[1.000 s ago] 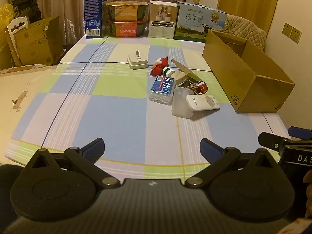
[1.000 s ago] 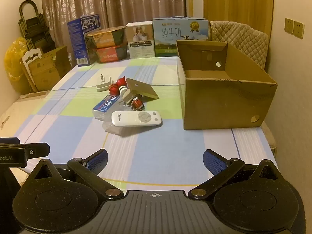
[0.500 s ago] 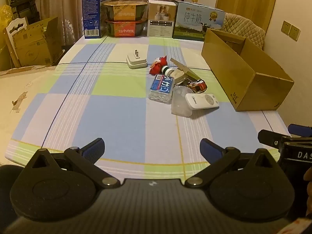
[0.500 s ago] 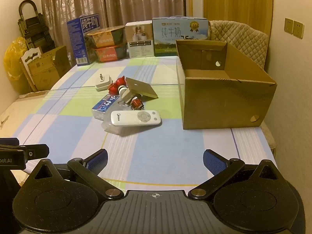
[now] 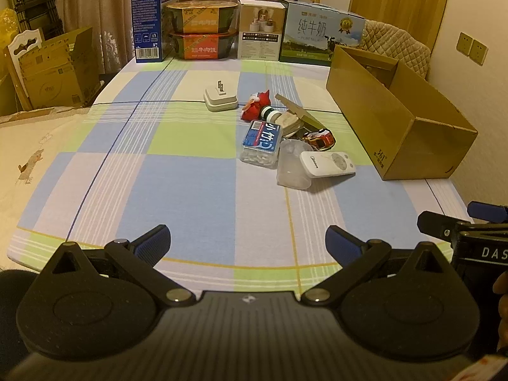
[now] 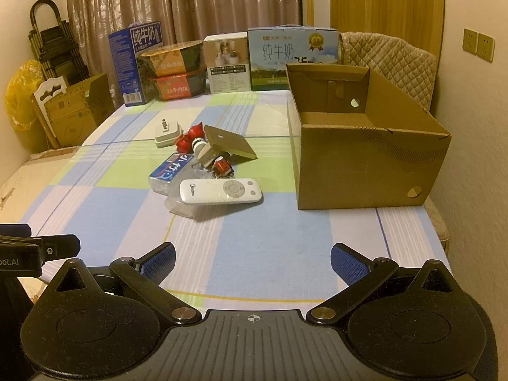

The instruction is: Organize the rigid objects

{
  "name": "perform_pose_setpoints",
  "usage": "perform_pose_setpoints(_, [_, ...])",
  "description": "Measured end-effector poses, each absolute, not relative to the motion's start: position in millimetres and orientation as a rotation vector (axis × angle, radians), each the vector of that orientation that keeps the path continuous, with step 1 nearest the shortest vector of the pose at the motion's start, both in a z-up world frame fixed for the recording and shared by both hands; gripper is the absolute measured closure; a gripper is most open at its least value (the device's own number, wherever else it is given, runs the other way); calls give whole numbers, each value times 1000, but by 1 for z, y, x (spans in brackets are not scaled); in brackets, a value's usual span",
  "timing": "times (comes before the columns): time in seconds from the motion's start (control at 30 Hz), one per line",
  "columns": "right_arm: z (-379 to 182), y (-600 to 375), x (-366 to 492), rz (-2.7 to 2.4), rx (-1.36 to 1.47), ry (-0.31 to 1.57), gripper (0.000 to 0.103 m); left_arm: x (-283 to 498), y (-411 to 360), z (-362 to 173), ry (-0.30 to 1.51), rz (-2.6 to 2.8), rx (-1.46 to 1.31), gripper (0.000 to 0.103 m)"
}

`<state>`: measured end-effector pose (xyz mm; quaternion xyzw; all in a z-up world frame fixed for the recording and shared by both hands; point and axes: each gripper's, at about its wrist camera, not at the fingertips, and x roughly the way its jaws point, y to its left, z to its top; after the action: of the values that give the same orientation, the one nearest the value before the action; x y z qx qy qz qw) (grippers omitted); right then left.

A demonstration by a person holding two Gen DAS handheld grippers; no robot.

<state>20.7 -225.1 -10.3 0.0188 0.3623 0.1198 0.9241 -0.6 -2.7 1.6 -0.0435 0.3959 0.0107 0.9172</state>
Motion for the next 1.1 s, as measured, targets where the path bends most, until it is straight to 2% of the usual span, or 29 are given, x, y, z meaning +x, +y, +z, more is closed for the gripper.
perform_pose_setpoints(1.1, [-14,-226,23,245,41,750,2,1,-3,-1,824,14,-91,1])
